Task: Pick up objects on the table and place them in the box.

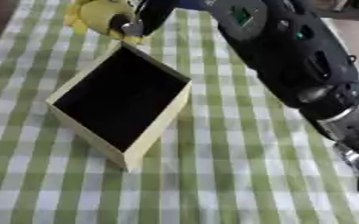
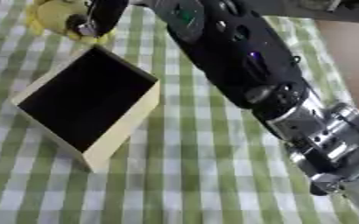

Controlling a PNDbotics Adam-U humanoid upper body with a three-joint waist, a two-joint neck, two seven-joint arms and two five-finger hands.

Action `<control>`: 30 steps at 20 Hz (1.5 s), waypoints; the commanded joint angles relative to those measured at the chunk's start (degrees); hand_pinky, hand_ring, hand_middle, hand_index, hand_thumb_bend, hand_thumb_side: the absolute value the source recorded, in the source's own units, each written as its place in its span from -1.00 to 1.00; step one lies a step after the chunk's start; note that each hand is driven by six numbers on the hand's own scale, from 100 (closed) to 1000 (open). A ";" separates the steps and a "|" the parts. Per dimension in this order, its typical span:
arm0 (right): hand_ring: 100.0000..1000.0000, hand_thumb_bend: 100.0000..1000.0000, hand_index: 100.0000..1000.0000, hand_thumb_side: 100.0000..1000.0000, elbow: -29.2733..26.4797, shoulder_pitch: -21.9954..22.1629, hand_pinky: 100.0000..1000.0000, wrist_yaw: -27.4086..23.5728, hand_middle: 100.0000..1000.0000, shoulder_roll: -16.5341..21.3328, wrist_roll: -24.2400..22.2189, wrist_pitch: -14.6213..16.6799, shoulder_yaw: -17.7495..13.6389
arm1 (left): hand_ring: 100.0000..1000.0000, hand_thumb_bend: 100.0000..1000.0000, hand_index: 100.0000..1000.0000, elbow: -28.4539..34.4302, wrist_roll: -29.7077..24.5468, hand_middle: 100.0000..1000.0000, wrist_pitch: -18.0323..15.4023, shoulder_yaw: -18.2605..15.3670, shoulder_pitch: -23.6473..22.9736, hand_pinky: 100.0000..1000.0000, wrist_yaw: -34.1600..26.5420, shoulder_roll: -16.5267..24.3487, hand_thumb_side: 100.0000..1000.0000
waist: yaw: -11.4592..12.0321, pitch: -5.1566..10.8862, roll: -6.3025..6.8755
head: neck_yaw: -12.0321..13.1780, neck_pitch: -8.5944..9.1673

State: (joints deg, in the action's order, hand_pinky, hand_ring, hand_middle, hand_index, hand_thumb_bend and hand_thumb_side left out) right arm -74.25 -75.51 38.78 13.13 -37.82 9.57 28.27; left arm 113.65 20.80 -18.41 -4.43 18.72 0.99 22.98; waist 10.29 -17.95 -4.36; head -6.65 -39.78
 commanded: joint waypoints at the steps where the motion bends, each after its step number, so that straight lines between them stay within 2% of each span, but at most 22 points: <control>1: -0.08 -1.00 0.05 -1.00 -3.69 0.50 -0.22 1.27 -0.36 -0.59 -0.20 0.09 1.16 | 0.10 -0.31 0.53 0.94 0.25 0.24 -0.57 -0.55 0.74 0.00 0.09 1.88 0.03 | 0.24 1.12 0.39 | 0.35 -0.23; 6: -0.08 -1.00 0.04 -1.00 -5.67 3.82 -0.23 2.44 -0.37 -1.03 0.25 -0.77 1.94 | 0.09 -0.32 0.53 0.94 0.18 0.23 -0.60 -0.48 0.66 0.00 0.24 1.66 0.04 | 0.29 0.78 0.27 | 0.70 0.12; 14: -0.08 -1.00 0.04 -1.00 -3.67 7.27 -0.24 4.38 -0.38 -1.47 0.71 -0.32 2.65 | 0.09 -0.33 0.53 0.94 -0.48 0.23 -0.25 -0.18 0.47 -0.01 0.42 1.17 0.06 | 0.38 0.26 0.34 | 0.87 0.40; 22: -0.08 -1.00 0.03 -1.00 0.54 9.13 -0.23 5.84 -0.38 -1.76 0.80 1.20 3.09 | 0.08 -0.34 0.52 0.94 -0.86 0.23 0.23 -0.02 0.26 -0.01 0.47 0.47 0.07 | 0.69 -0.09 0.22 | 0.76 0.92; 30: 0.00 -1.00 0.09 -1.00 6.92 9.53 -0.11 7.84 -0.28 -3.30 -1.19 4.97 3.95 | 0.08 -0.34 0.52 0.94 -1.08 0.22 0.49 0.07 0.25 -0.02 0.33 0.14 0.07 | 0.93 -0.25 0.11 | 0.55 0.77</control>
State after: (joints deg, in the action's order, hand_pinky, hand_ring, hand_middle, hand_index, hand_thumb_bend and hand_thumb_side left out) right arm -67.77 -64.98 45.86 9.89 -38.75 13.79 32.46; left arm 113.65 19.87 -17.97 -4.40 18.63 1.10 22.68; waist 11.06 -19.14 -4.70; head -6.02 -39.26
